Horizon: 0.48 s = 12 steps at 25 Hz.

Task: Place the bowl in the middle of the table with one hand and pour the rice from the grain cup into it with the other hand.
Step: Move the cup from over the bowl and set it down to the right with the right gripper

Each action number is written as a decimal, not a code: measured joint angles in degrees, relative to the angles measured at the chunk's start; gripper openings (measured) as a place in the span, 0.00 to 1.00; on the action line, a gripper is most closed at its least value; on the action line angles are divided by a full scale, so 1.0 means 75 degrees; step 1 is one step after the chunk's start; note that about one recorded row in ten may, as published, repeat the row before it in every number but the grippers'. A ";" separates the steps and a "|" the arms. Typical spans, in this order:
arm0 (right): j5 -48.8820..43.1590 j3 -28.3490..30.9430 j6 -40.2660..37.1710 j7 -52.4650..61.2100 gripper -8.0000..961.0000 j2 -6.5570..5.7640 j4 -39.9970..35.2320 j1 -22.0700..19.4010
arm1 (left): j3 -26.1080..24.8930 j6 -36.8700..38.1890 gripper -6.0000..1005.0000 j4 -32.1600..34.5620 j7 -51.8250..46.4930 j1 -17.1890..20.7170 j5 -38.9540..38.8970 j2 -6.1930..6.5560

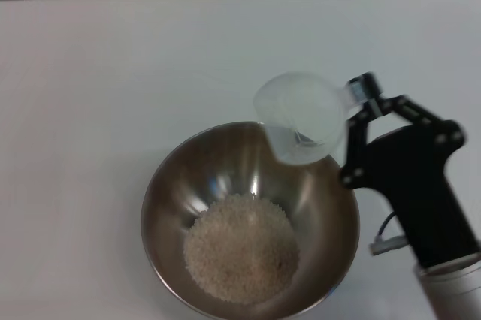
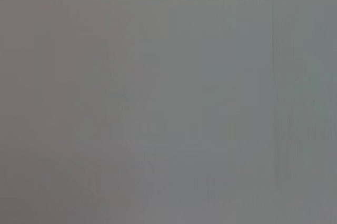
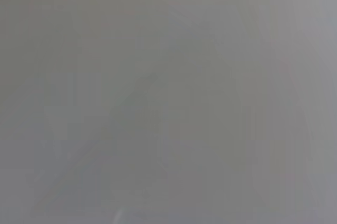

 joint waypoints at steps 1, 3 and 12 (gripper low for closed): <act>0.0009 0.0070 -0.0141 0.0815 0.02 -0.0006 -0.0146 -0.0022 | 0.0000 0.0000 0.82 0.0000 0.0000 0.0000 0.0000 0.0000; 0.0013 0.0173 -0.0283 0.1950 0.02 -0.0004 -0.0419 -0.0055 | 0.0001 0.0000 0.82 -0.0003 0.0000 0.0018 -0.0001 0.0000; 0.0021 0.0702 -0.0352 0.4926 0.03 -0.0001 -0.1348 -0.0103 | 0.0048 0.0000 0.82 0.0001 0.0000 0.0013 -0.0001 0.0000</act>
